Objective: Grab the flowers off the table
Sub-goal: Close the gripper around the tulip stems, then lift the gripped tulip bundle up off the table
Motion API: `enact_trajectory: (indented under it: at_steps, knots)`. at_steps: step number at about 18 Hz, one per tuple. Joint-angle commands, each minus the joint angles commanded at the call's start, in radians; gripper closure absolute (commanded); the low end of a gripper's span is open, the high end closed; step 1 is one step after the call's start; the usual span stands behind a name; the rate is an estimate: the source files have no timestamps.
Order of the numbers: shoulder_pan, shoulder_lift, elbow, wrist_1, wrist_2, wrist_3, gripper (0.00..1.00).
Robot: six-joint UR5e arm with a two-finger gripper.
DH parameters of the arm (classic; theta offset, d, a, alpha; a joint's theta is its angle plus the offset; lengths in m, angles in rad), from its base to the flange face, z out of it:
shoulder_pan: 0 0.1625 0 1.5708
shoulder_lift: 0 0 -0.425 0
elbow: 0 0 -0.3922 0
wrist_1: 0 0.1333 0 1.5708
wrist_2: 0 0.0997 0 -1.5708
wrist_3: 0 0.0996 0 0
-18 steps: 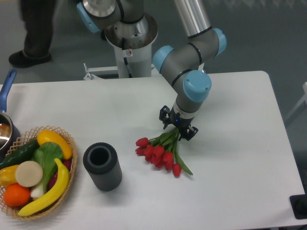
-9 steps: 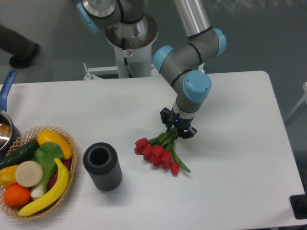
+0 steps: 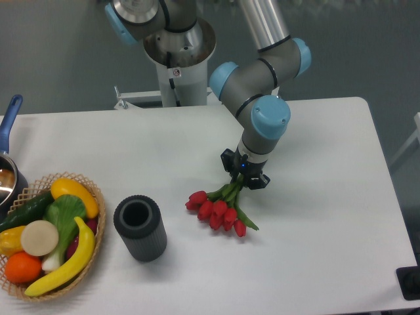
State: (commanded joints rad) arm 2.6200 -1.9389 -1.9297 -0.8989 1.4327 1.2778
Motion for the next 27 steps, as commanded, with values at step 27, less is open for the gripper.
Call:
enact_trajectory:
  at_steps: [27]
  knots:
    - [0.115, 0.276, 0.109, -0.008, -0.624, -0.054, 0.67]
